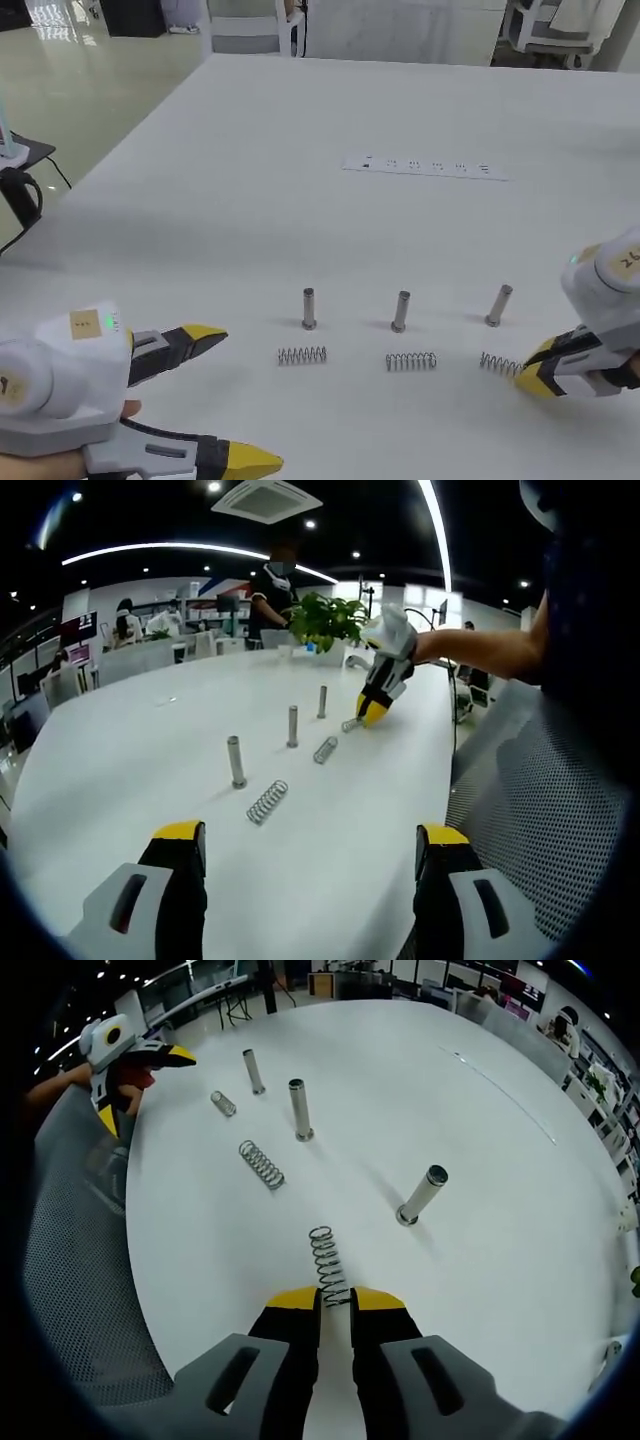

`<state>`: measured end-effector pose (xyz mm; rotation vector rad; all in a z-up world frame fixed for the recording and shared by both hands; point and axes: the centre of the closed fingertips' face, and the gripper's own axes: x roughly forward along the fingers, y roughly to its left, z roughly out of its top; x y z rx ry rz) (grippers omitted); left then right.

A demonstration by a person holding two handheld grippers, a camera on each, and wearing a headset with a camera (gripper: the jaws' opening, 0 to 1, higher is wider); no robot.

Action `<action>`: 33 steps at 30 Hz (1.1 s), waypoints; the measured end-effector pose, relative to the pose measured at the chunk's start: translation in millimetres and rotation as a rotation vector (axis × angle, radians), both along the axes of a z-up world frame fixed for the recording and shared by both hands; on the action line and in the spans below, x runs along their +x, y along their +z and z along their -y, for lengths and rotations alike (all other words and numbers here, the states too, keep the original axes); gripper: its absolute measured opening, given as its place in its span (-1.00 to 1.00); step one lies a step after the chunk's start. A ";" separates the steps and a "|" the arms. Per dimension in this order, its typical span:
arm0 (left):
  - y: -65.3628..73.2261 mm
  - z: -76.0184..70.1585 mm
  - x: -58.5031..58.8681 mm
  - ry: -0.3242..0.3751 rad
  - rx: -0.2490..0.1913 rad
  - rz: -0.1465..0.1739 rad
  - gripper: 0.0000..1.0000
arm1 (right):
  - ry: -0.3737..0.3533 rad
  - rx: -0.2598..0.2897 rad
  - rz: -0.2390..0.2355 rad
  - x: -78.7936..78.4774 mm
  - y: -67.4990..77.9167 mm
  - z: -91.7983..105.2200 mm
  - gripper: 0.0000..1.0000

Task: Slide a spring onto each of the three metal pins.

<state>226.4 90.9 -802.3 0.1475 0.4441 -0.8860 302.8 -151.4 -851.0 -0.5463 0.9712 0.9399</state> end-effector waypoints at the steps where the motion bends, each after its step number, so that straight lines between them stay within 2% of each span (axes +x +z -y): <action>1: 0.4 0.4 -0.2 -0.003 0.000 0.002 0.65 | -0.002 0.004 0.001 1.3 0.4 -0.3 -0.82; 7: 1.3 1.9 -0.7 -0.012 0.001 0.007 0.64 | -0.001 0.023 0.006 -1.6 9.0 -5.3 -0.82; 12: 3.4 3.2 -0.9 -0.020 0.000 0.014 0.62 | -0.001 0.057 0.012 -4.2 21.5 -12.3 -0.82; 19: 7.0 4.6 -0.2 -0.026 -0.006 0.029 0.58 | 0.019 0.072 0.017 -8.6 32.6 -20.1 -0.82; 25: 17.6 6.6 2.4 -0.036 -0.029 0.070 0.50 | 0.053 0.067 0.018 -12.6 39.7 -28.7 -0.82; 30: 22.8 11.4 2.5 -0.071 -0.010 0.085 0.46 | 0.086 0.076 0.032 -13.9 50.4 -40.1 -0.82; 33: 32.8 14.6 6.0 -0.088 -0.013 0.107 0.43 | 0.102 0.080 0.039 -13.6 55.7 -45.9 -0.82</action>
